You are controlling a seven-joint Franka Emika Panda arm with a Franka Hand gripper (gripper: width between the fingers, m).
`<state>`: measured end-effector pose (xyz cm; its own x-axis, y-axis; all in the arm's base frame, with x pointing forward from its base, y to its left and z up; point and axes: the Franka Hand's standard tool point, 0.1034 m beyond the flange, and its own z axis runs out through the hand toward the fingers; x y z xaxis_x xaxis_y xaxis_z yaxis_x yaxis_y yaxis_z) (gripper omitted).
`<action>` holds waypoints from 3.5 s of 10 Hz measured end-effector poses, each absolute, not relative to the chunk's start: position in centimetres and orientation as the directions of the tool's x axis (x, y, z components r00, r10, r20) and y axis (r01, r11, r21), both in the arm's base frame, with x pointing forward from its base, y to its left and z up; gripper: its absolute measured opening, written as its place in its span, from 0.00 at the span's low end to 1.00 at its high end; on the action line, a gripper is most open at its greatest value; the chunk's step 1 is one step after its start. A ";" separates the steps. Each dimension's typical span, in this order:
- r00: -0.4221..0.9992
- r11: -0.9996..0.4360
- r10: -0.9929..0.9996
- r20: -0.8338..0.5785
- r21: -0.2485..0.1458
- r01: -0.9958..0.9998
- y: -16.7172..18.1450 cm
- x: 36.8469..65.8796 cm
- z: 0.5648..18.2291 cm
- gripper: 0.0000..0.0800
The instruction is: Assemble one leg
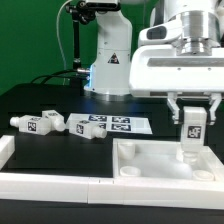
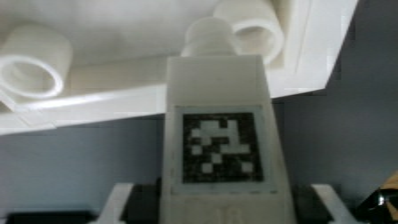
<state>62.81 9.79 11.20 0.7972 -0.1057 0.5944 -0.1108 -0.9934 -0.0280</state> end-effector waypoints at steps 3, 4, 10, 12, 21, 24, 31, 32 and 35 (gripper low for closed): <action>0.793 -0.997 -0.066 0.605 -0.002 -0.081 10.5 63.8 11.5 0.36; 0.793 -0.997 -0.066 0.605 -0.002 -0.081 10.5 63.8 11.5 0.36; 0.804 -0.998 -0.048 0.592 0.013 -0.069 11.4 63.3 9.6 0.36; 0.800 -0.998 -0.046 0.599 0.014 -0.069 11.3 63.4 9.6 0.36; 0.777 -0.998 -0.024 0.629 0.032 -0.056 11.5 63.7 8.4 0.36; 0.783 -0.998 -0.023 0.622 0.033 -0.055 11.5 63.6 8.3 0.60; 0.912 -0.993 -0.112 0.395 -0.021 -0.113 10.7 64.5 9.7 0.81; 0.936 -0.991 -0.137 0.323 -0.034 -0.133 10.6 64.8 9.9 0.81; 0.979 -0.986 -0.167 0.116 -0.035 -0.164 11.0 64.1 9.3 0.81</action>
Offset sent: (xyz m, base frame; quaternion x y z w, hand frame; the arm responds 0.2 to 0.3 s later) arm 0.0000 0.0000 0.0000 0.0000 0.0000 0.0000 1.0000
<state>64.11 10.97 9.28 0.9792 -0.1666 0.1157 -0.1637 -0.9859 -0.0347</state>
